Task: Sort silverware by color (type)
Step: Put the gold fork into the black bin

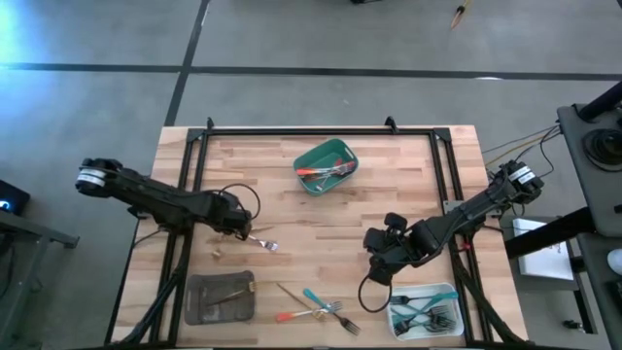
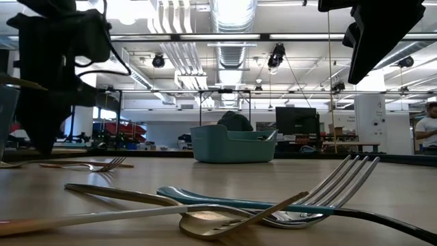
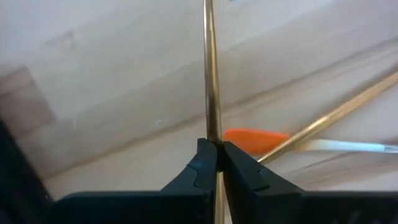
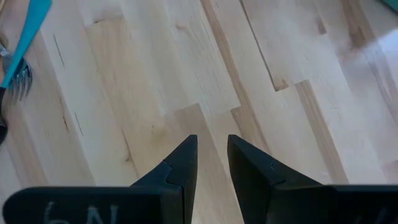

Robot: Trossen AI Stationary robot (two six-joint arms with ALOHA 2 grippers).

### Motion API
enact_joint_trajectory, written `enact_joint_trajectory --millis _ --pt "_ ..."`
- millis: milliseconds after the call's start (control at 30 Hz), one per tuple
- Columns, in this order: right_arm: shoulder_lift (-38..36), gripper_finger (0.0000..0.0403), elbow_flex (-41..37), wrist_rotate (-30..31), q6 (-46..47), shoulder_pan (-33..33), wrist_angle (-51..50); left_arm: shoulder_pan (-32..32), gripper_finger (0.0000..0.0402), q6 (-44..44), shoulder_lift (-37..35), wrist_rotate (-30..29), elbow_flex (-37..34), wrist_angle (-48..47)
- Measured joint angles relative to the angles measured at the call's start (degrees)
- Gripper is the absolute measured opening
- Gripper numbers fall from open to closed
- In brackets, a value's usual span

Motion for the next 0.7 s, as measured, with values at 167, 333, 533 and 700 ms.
enact_joint_trajectory --millis 167,333,533,700 --pt "-0.02 0.0082 0.00 0.01 0.00 0.00 -0.02 -0.04 0.0001 4.40 -1.60 -0.76 4.73 -1.23" --pt "-0.02 0.0082 0.00 0.01 0.00 0.00 -0.02 -1.58 0.0000 11.58 -1.79 0.93 12.85 -2.84" --pt "-0.04 0.0082 0.00 0.01 -2.41 0.00 0.00 -7.15 0.0000 22.68 -0.37 3.83 24.91 -2.61" --pt "-0.04 0.0082 -0.08 0.91 -3.04 0.02 0.02 -15.74 0.0000 22.83 2.01 5.42 30.68 -2.44"
